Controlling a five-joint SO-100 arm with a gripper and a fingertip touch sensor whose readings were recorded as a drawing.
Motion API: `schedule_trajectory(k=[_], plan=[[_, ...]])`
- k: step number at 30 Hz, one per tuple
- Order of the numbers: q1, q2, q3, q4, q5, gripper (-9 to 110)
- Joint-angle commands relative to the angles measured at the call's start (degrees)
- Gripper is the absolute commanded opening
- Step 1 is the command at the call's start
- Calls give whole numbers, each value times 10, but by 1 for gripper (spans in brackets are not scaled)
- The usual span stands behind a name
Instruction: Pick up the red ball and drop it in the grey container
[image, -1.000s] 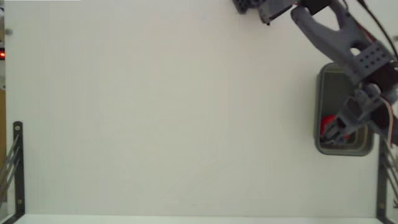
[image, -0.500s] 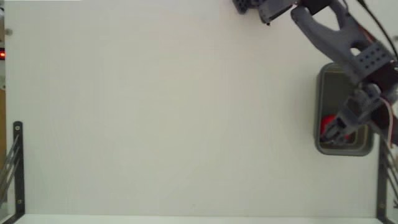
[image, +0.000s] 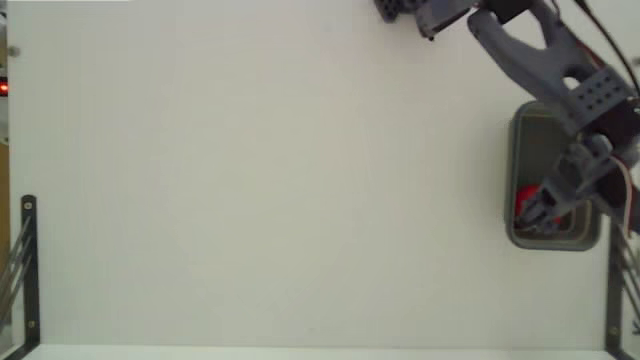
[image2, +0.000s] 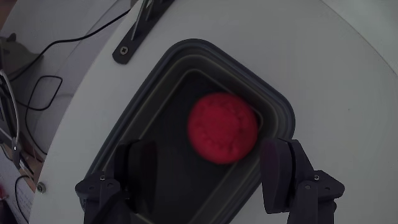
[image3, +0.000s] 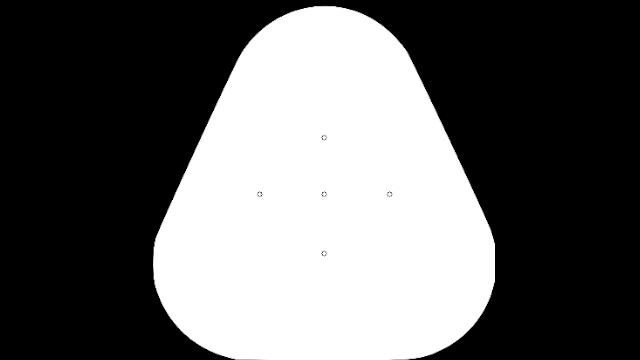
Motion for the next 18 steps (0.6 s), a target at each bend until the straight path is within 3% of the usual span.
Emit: schedule_trajectory(k=[1, 18], plan=[[-9, 45, 5, -6, 3, 110], [0, 58, 18, -6, 3, 110]])
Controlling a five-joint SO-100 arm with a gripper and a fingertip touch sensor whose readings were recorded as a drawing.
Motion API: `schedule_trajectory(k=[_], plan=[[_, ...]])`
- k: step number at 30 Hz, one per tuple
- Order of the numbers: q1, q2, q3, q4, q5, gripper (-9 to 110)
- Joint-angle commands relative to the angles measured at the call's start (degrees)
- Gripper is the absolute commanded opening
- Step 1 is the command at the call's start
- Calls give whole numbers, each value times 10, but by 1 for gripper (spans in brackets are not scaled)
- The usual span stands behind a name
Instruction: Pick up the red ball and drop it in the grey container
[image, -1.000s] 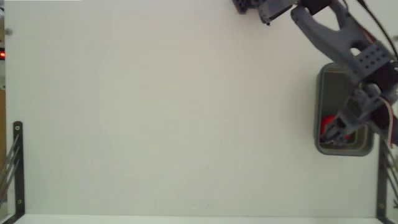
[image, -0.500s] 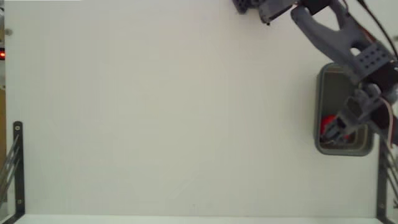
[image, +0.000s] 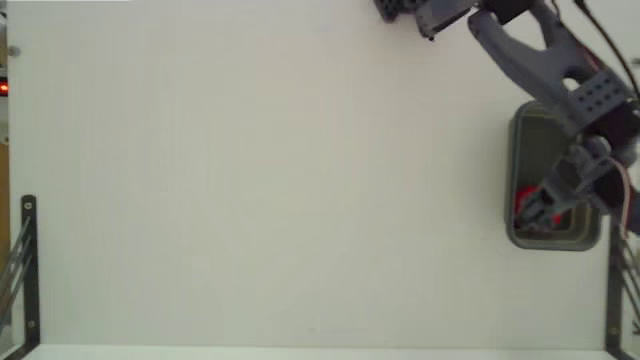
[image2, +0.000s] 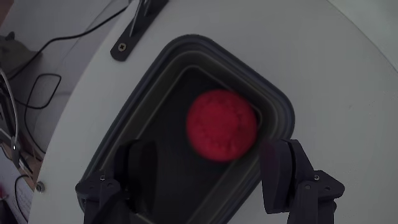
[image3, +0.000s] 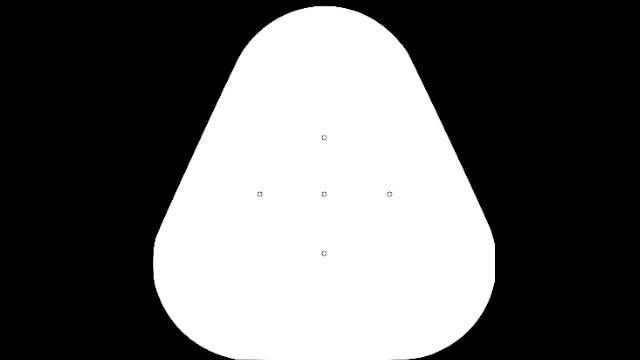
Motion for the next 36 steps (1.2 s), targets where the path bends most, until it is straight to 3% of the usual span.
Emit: schedule_trajectory(k=[1, 36], plan=[[1, 56, 12, -5, 3, 110], [178, 288, 242, -3, 3, 110]])
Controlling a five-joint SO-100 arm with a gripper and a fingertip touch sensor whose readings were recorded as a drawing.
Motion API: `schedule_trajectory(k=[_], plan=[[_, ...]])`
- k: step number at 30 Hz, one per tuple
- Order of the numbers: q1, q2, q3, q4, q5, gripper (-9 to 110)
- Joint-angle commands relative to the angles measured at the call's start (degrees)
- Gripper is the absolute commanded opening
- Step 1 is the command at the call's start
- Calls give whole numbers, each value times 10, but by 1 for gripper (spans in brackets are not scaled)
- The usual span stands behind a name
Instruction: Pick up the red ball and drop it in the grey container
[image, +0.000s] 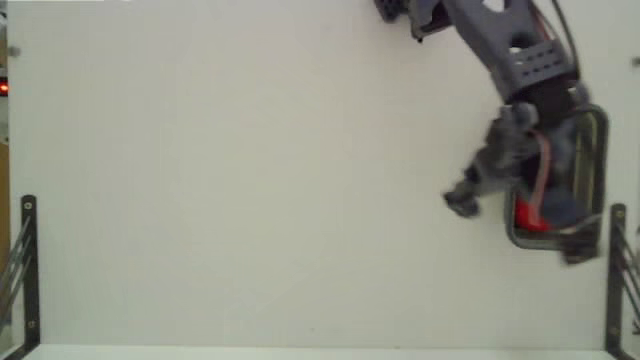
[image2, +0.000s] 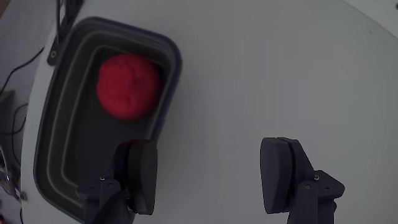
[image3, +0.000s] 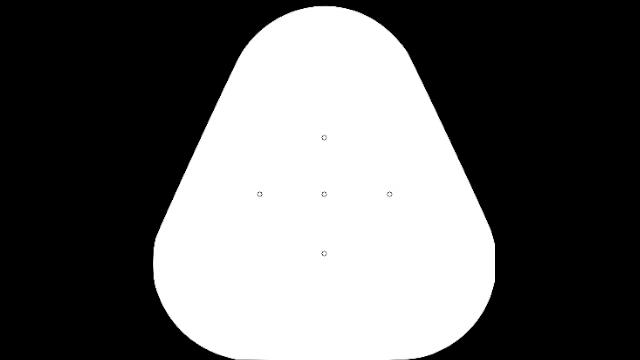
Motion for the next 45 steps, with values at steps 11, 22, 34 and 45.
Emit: schedule_trajectory(k=[11, 22, 34, 45], plan=[[79, 148, 103, 0, 2, 110], [139, 226, 181, 0, 2, 110], [183, 284, 238, 0, 2, 110], [196, 301, 255, 0, 2, 110]])
